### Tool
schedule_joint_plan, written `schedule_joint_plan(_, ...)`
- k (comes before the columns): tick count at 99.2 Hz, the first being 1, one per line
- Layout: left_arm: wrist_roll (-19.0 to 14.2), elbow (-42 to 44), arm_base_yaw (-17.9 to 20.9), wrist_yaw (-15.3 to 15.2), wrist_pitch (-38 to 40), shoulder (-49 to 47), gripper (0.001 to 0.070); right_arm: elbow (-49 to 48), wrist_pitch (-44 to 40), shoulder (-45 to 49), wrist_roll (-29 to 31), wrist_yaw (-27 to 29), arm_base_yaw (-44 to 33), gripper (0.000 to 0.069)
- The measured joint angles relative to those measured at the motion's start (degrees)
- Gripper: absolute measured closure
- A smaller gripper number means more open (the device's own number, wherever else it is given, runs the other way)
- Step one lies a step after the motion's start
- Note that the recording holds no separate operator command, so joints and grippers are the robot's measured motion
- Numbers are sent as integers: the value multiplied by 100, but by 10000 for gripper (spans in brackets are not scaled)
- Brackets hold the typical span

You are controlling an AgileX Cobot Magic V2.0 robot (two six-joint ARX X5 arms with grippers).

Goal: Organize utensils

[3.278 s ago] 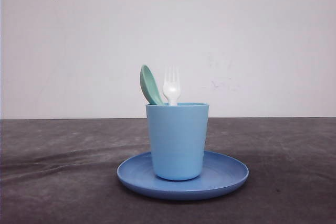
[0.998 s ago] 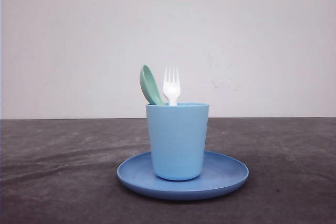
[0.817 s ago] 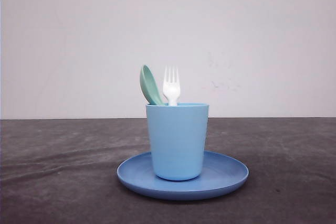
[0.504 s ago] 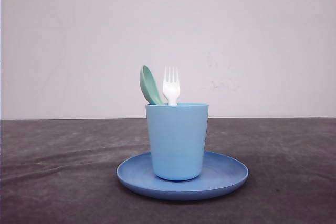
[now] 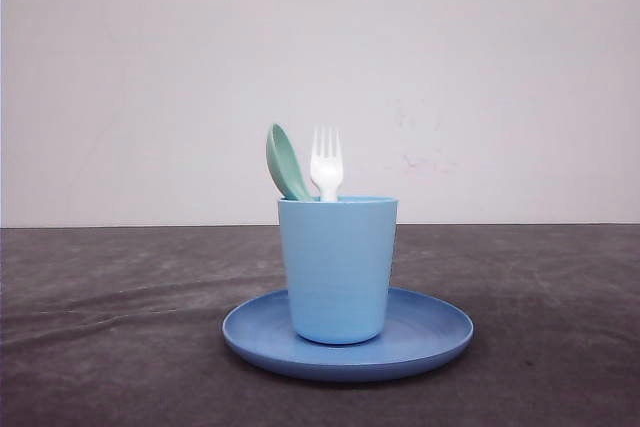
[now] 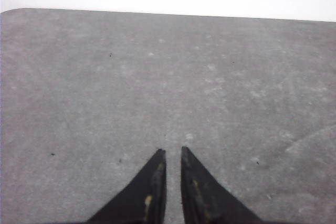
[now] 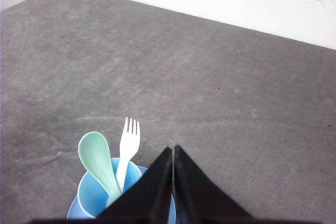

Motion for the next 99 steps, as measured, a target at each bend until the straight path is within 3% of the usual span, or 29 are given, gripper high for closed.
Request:
schedule_joint_plan(60, 0, 0, 0, 0, 0, 0, 684, 0, 2, 0, -17, 4, 0, 687)
schedule_joint_plan(75, 0, 0, 0, 0, 0, 0, 684, 0, 177, 0, -317, 538, -24, 687)
schedule_joint_plan(85, 0, 0, 0, 0, 0, 0, 684, 0, 496, -20, -601, 706, -269, 687)
schedule_joint_plan(99, 0, 0, 0, 0, 0, 0, 684, 0, 778, -81, -887, 487, -1141, 687)
